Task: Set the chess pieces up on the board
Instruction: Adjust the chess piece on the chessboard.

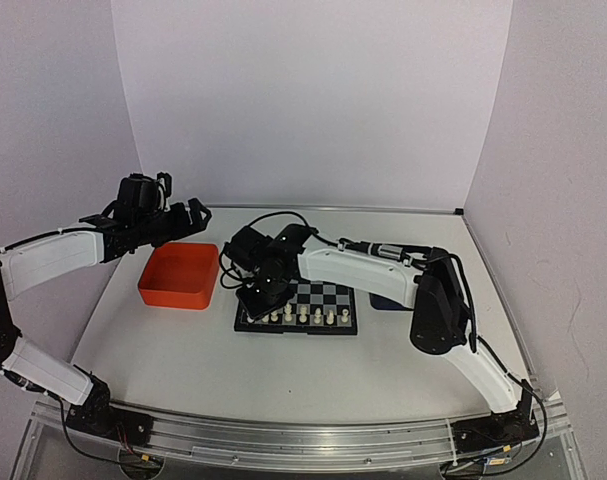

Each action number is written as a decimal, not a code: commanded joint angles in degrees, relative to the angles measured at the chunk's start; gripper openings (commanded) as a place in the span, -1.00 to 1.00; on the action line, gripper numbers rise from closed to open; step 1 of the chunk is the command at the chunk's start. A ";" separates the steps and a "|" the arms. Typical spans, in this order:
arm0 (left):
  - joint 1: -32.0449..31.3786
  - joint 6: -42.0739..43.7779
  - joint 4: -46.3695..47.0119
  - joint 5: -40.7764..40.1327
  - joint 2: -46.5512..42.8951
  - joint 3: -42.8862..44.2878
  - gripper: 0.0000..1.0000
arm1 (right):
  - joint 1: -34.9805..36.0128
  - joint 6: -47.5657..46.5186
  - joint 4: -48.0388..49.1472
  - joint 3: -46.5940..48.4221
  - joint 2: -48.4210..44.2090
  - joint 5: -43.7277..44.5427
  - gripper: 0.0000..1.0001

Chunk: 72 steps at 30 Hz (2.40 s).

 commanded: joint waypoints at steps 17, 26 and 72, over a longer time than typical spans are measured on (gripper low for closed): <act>0.22 0.89 1.81 0.26 -0.54 0.29 0.99 | 0.02 0.26 -0.02 -1.25 -3.34 3.16 -0.30; 0.22 0.98 1.72 -0.05 -0.85 0.13 0.99 | -0.03 0.25 -0.03 -1.57 -2.63 4.02 -0.29; 0.22 0.91 1.81 -0.01 -1.56 -0.35 1.00 | -0.63 3.44 0.08 -0.98 1.30 0.19 -0.28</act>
